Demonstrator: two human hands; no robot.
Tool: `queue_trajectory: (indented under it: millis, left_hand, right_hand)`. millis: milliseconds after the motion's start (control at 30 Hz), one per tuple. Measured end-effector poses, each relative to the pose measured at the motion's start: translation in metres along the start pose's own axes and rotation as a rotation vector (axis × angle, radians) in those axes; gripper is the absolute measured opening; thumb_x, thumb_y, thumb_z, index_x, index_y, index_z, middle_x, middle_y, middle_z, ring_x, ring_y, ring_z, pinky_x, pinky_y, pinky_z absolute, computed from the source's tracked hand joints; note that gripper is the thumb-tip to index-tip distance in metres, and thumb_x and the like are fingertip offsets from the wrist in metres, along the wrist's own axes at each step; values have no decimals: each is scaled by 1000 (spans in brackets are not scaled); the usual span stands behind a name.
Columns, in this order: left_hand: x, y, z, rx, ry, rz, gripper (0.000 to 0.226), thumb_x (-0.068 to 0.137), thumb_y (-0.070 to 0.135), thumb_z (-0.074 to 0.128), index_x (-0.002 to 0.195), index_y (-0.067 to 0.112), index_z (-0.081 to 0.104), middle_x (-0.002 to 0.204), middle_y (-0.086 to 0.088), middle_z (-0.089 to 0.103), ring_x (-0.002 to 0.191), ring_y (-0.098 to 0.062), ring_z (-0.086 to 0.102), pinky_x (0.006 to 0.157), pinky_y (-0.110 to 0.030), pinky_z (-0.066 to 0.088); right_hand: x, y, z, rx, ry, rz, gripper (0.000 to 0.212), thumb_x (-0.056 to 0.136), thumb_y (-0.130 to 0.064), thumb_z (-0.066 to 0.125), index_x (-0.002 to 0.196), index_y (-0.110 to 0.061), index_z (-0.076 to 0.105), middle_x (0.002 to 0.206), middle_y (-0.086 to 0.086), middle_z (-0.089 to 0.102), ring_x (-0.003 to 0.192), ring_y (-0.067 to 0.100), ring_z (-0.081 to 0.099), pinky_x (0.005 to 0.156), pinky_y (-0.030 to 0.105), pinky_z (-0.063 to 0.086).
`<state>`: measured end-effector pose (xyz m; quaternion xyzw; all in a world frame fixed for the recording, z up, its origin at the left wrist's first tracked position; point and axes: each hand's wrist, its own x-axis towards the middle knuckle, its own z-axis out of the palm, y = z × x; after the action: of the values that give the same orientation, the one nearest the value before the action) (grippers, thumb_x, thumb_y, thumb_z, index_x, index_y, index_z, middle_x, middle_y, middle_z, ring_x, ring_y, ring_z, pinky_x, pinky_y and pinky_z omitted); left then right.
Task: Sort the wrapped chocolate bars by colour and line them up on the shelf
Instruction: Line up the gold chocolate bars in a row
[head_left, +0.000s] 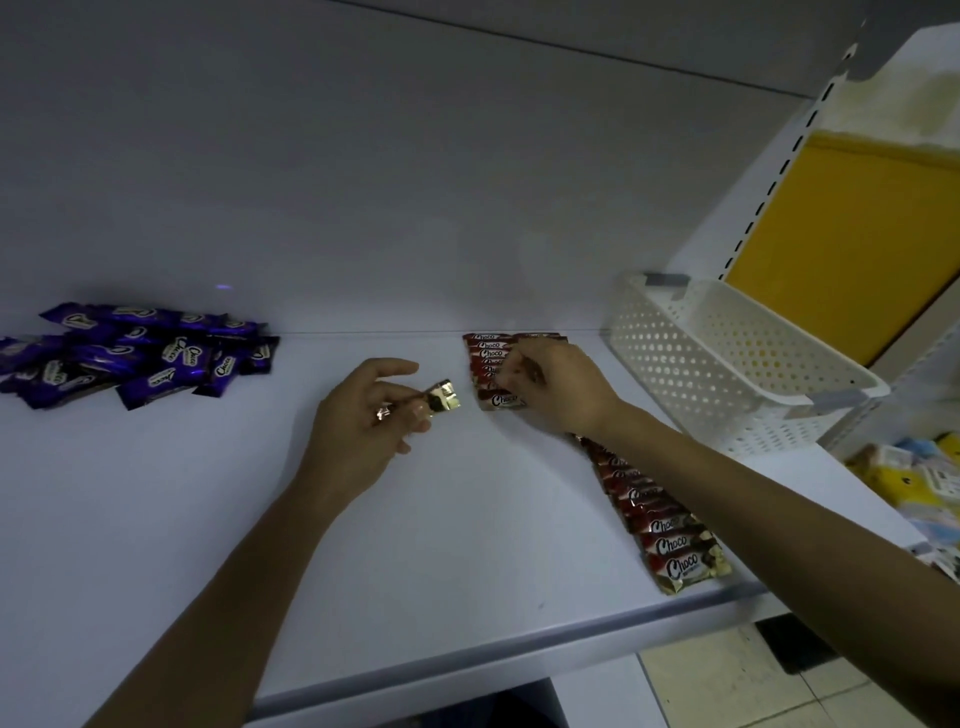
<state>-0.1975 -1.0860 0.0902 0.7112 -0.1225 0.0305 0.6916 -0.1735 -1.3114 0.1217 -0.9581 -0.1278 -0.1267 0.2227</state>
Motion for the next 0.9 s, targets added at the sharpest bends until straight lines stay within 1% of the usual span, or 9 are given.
queue_trajectory:
  millis: [100, 200, 300, 433, 533, 600, 667, 767, 900]
  left_hand:
    - [-1, 4, 2, -19, -34, -39, 31, 84, -5, 66, 96, 24, 62, 75, 6, 74, 66, -11, 69, 52, -23, 53]
    - [-2, 4, 1, -30, -44, -62, 30, 81, -4, 70, 95, 21, 62, 72, 3, 74, 64, -12, 69, 57, -26, 56]
    - [-2, 4, 1, -57, -6, -43, 25, 85, 2, 67, 97, 22, 61, 72, 1, 74, 64, -16, 69, 59, -27, 56]
    - [0, 1, 2, 8, -28, -36, 25, 92, 3, 58, 99, 27, 61, 72, 4, 74, 65, -17, 71, 59, -25, 57]
    - [2, -3, 0, -1, 58, -17, 27, 94, -1, 51, 99, 24, 61, 74, 2, 73, 65, -11, 69, 60, -20, 55]
    - [2, -4, -3, -40, 127, -21, 24, 95, -3, 47, 101, 17, 60, 80, -1, 71, 62, -7, 65, 60, -17, 53]
    - [2, -5, -4, -17, 125, -19, 24, 96, -1, 47, 99, 18, 60, 82, -1, 70, 61, -6, 64, 60, -16, 52]
    - [1, -6, -3, 61, 68, -9, 26, 96, 2, 47, 94, 23, 62, 82, 1, 70, 60, -5, 62, 58, -16, 51]
    - [0, -6, -3, 66, 76, -7, 26, 96, 2, 47, 92, 23, 62, 79, 1, 70, 59, -6, 62, 58, -17, 51]
  right_hand:
    - [-9, -27, 6, 508, -173, 1, 6, 89, -15, 64, 93, -18, 67, 79, 0, 66, 70, 13, 62, 66, 28, 50]
    - [-8, -40, 14, 510, -201, -24, 11, 83, -9, 71, 93, -5, 71, 81, 12, 70, 69, 24, 66, 68, 37, 56]
    - [-6, -36, 12, 619, -173, 44, 6, 83, -2, 69, 87, 1, 70, 75, 12, 67, 63, 20, 62, 59, 30, 55]
    - [-11, -28, 3, 710, -213, 99, 9, 82, 0, 68, 82, -8, 70, 68, 2, 68, 61, 13, 61, 54, 21, 51]
    - [-15, -22, 2, 606, -138, 71, 17, 81, 3, 69, 78, -14, 71, 65, -5, 68, 59, 10, 61, 56, 23, 53]
    - [-22, -14, -1, 276, -105, -124, 14, 79, -4, 71, 84, -17, 74, 74, -6, 70, 65, 11, 62, 63, 26, 52]
    - [-32, -7, -4, -8, -194, -322, 17, 78, -14, 68, 92, -18, 75, 88, -4, 71, 77, 11, 64, 72, 30, 52]
    - [-40, -5, -8, -13, -288, -303, 27, 80, -30, 61, 100, -18, 75, 98, -2, 69, 89, 12, 62, 82, 31, 50]
    - [-40, -12, 1, 29, -191, -231, 29, 83, -44, 63, 96, -21, 73, 89, -6, 66, 82, 12, 59, 75, 37, 51]
